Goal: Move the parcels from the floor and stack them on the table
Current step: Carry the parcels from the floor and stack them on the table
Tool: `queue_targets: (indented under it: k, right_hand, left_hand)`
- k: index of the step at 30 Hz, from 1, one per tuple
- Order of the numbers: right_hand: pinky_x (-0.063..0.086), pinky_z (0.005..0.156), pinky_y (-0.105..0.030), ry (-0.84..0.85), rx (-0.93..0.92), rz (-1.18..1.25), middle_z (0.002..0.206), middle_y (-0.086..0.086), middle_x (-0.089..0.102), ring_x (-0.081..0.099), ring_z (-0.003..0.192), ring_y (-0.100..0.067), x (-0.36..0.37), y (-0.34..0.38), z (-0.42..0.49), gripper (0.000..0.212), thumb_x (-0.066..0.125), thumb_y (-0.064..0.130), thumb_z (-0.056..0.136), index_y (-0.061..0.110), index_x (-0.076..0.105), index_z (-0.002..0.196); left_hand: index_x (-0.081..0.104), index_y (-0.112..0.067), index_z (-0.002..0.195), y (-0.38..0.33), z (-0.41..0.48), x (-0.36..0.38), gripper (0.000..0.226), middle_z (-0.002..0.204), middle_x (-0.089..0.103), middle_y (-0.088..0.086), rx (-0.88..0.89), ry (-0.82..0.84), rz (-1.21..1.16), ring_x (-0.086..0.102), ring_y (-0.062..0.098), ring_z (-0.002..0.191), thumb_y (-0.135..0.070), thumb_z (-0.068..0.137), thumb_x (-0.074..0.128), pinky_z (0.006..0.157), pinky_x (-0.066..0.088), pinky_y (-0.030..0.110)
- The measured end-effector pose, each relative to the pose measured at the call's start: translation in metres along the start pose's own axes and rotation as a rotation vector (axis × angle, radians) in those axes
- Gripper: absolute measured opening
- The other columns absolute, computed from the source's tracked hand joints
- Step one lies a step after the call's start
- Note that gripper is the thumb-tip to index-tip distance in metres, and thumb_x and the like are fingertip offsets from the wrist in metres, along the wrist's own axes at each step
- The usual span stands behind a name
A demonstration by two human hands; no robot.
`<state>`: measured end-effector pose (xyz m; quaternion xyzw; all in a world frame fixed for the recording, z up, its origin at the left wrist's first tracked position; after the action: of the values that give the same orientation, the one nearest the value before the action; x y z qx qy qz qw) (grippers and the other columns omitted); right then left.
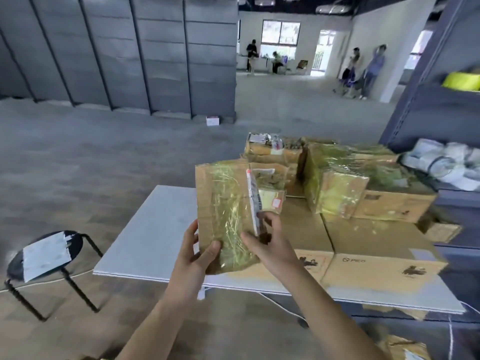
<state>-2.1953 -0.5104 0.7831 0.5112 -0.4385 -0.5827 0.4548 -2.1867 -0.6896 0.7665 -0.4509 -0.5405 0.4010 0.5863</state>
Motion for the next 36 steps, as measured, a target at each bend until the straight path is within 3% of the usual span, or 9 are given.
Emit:
queue_targets:
  k: [4,9,12,17,22,25,30,33,36]
  right_hand:
    - [0.046,0.056,-0.01,-0.158,0.025,-0.092,0.092,0.024,0.063,0.065,0.075,0.002,-0.069,0.011,0.008,0.054,0.077,0.047,0.07,0.059,0.042,0.108]
    - [0.049,0.068,-0.028,-0.391,0.061,-0.42,0.111,0.017,0.039,0.061,0.081,-0.004,-0.15,0.024,0.03,0.052,0.066,0.062,0.069,0.056,0.037,0.111]
    - [0.042,0.06,-0.024,-0.432,0.112,-0.757,0.112,0.012,0.032,0.054,0.078,-0.003,-0.176,0.029,0.06,0.056,0.063,0.058,0.078,0.044,0.034,0.123]
    - [0.05,0.078,-0.038,-0.325,0.243,-1.135,0.128,-0.008,0.032,0.05,0.108,-0.03,-0.168,0.021,0.126,0.061,0.059,0.053,0.085,0.026,0.034,0.134]
    - [0.046,0.07,-0.034,-0.319,0.383,-1.183,0.124,-0.012,0.03,0.047,0.109,-0.032,-0.165,0.012,0.174,0.064,0.057,0.049,0.086,0.022,0.029,0.137]
    - [0.044,0.067,-0.033,-0.301,0.437,-1.232,0.124,-0.013,0.029,0.046,0.107,-0.033,-0.172,0.011,0.186,0.064,0.056,0.046,0.087,0.02,0.028,0.138]
    - [0.044,0.065,-0.032,-0.246,0.428,-1.239,0.119,-0.011,0.03,0.048,0.103,-0.031,-0.176,0.013,0.194,0.059,0.052,0.046,0.089,0.02,0.029,0.136]
    - [0.048,0.067,-0.033,-0.238,0.405,-1.286,0.121,-0.013,0.029,0.046,0.103,-0.031,-0.175,0.014,0.197,0.058,0.052,0.046,0.09,0.02,0.028,0.135]
    - [0.053,0.074,-0.036,-0.22,0.399,-1.302,0.127,-0.015,0.028,0.045,0.108,-0.033,-0.174,0.01,0.205,0.06,0.051,0.045,0.091,0.018,0.025,0.138]
  left_hand:
    - [0.051,-0.036,0.128,0.002,0.032,0.059,0.042,0.113,0.064,-0.003,-0.027,0.173,0.16,0.067,0.019,0.093,-0.022,0.091,0.064,0.075,0.057,0.037]
    - [0.051,-0.029,0.126,0.0,0.102,0.109,0.033,0.119,0.058,-0.009,0.035,0.148,0.49,0.055,-0.004,0.1,-0.024,0.094,0.057,0.072,0.044,0.008]
    - [0.047,-0.028,0.133,-0.006,0.151,0.137,0.039,0.131,0.052,-0.009,0.162,0.189,0.72,0.05,0.004,0.117,-0.025,0.094,0.053,0.095,0.045,0.028]
    - [0.048,-0.025,0.134,0.001,0.23,0.183,0.044,0.137,0.045,0.0,0.303,0.355,1.003,0.052,0.018,0.111,-0.022,0.091,0.053,0.087,0.038,0.021]
    - [0.043,-0.018,0.135,0.044,0.282,0.198,0.046,0.144,0.035,0.009,0.337,0.505,1.357,0.035,0.031,0.133,-0.028,0.091,0.046,0.105,0.037,0.04]
    - [0.042,-0.024,0.135,0.056,0.294,0.193,0.044,0.143,0.035,0.007,0.276,0.443,1.495,0.037,0.034,0.128,-0.036,0.092,0.04,0.102,0.038,0.044]
    - [0.029,-0.023,0.143,0.03,0.331,0.204,0.056,0.144,0.034,0.007,0.53,0.28,1.561,0.037,0.029,0.13,-0.03,0.092,0.05,0.1,0.044,0.044]
    - [0.017,-0.028,0.149,0.042,0.356,0.201,0.064,0.153,0.027,0.001,0.427,0.386,1.633,0.023,0.029,0.141,-0.039,0.094,0.047,0.112,0.028,0.051]
    - [0.02,-0.033,0.146,0.055,0.366,0.19,0.058,0.143,0.043,-0.001,0.363,0.397,1.644,0.039,0.03,0.133,-0.038,0.093,0.043,0.106,0.032,0.052]
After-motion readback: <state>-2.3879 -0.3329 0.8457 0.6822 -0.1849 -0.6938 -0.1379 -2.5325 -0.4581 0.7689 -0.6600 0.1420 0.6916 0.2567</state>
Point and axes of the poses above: each hand's wrist, its own z-axis towards the middle knuckle, its own x-axis out of the palm, y = z × x, the point moved 7 cm from there along z, towards the middle knuckle
